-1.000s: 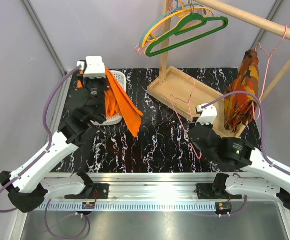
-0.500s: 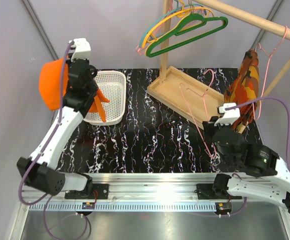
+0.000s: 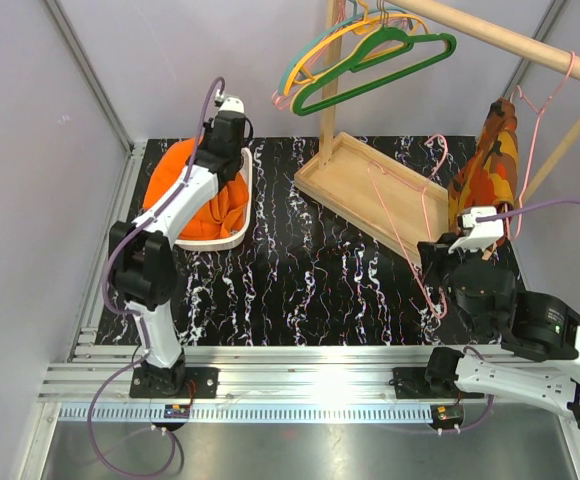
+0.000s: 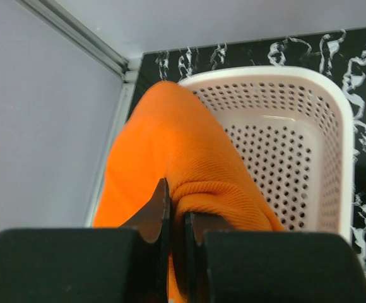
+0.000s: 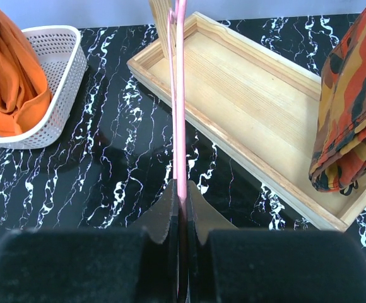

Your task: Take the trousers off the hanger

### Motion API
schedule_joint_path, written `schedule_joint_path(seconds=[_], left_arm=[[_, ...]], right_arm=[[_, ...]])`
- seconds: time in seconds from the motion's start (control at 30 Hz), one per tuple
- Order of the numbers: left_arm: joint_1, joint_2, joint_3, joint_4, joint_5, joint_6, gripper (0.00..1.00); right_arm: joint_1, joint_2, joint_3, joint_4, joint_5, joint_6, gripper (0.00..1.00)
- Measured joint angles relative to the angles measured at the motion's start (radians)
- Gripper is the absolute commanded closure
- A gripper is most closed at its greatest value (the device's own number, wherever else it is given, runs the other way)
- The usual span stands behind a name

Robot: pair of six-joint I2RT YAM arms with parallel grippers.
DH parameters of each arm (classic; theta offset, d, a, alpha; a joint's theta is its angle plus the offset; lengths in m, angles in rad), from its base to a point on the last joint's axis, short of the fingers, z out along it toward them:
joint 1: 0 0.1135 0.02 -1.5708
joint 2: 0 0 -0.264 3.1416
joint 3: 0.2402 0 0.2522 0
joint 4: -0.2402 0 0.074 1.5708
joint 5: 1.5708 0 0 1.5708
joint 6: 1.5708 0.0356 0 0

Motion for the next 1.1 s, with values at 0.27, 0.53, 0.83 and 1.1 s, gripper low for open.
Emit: schedule_joint_path(seconds=[0.27, 0.53, 0.83, 1.1], left_arm=[[0.007, 0.153, 0.253, -0.18, 0.071, -0.186, 1.0], [0.042, 0.293, 0.328, -0.219, 0.296, -0.405, 0.92], [0.155, 0.384, 0.352, -0.236, 0.563, -0.631, 0.67], [0.272, 0.298, 0.254, -0.235, 0.741, -0.733, 0.05]], right_arm=[[0.0, 0.003, 0.043, -0.024, 0.002, -0.018, 1.0], [0.0, 0.051, 0.154, -0.028, 0.031, -0.1, 1.0], [-0.001, 0.154, 0.217, 0.002, 0.102, -0.19, 1.0], [-0.095, 0.3, 0.303, 0.203, 0.154, -0.335, 1.0]])
